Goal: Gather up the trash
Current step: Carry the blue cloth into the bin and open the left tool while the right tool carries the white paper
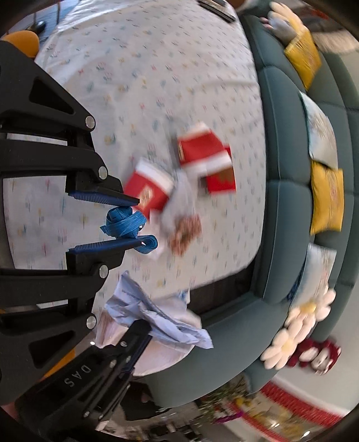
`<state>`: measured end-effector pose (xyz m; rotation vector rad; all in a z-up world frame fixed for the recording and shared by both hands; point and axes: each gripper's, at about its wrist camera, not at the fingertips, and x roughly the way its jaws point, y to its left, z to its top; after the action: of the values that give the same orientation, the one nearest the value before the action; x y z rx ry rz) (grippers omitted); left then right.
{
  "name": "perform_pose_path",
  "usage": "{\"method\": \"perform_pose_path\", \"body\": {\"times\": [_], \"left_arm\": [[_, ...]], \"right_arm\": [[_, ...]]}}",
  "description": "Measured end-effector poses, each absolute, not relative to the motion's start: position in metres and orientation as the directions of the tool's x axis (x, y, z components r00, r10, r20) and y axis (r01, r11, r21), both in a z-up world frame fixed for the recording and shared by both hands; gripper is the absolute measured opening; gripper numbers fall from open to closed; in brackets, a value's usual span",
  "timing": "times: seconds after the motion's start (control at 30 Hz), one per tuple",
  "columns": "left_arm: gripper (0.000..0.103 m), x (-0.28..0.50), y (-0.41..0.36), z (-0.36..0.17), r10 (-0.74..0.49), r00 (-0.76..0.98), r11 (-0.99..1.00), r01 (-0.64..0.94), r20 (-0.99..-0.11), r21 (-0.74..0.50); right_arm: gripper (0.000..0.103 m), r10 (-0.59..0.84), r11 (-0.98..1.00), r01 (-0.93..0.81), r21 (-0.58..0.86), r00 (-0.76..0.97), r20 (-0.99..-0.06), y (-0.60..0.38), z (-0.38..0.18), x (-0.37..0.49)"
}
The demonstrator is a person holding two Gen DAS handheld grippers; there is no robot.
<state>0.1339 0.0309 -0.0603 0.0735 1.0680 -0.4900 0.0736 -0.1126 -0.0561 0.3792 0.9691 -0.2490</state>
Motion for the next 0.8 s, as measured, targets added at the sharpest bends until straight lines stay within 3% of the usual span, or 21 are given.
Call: {"method": "perform_pose_path", "body": {"times": [0.8], "left_arm": [[0.023,0.075,-0.181,-0.069,-0.391,0.279,0.718,0.688,-0.877,-0.101]], "right_arm": [[0.009,-0.155,0.748,0.621,0.233,0.505,-0.849,-0.282,-0.088,-0.032]]}}
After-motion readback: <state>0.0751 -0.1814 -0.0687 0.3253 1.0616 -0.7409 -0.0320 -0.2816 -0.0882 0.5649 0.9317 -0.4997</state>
